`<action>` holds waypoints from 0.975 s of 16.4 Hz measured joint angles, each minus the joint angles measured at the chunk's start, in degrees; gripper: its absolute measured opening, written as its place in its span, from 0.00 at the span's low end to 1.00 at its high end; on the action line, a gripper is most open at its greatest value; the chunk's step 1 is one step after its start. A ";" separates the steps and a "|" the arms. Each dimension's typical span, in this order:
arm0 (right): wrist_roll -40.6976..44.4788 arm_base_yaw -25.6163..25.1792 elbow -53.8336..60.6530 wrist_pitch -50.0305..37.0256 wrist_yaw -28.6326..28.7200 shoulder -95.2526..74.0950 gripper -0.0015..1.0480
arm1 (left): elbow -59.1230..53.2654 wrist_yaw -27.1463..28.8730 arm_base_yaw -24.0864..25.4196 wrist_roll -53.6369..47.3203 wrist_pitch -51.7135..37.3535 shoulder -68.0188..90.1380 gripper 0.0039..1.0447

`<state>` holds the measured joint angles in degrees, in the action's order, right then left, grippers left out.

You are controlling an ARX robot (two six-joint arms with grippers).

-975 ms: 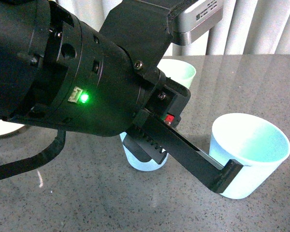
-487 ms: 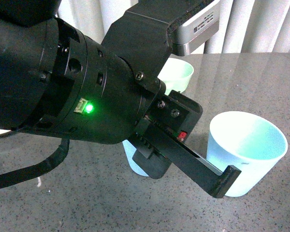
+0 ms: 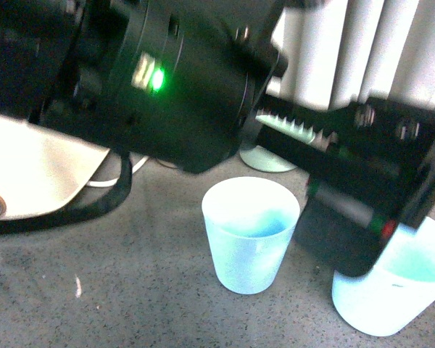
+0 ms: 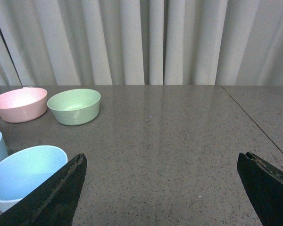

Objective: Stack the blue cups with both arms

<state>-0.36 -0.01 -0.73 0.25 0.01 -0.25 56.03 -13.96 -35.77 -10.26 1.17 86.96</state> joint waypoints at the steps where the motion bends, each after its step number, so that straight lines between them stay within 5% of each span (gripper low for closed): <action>1: 0.00 0.00 0.00 0.00 -0.02 0.00 0.94 | 1.20 -1.27 2.38 2.73 -2.21 -0.87 0.94; 8: 0.00 0.00 0.00 0.00 -0.02 0.00 0.94 | 1.86 0.85 18.95 14.47 -14.32 -8.28 0.94; 10: 0.00 0.00 0.00 0.00 0.00 0.00 0.94 | -0.81 -1.33 27.30 16.63 -16.17 -14.84 0.94; 12: 0.00 0.00 0.00 0.00 -0.02 0.00 0.94 | -2.01 -2.40 30.10 17.62 -16.50 -16.83 0.94; 16: 0.00 0.00 0.00 0.02 -0.02 0.00 0.94 | -10.34 -9.44 47.95 20.48 -18.62 -27.47 0.94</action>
<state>-0.36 -0.01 -0.73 0.27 -0.01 -0.25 45.69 -23.40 12.19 10.22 -17.45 59.48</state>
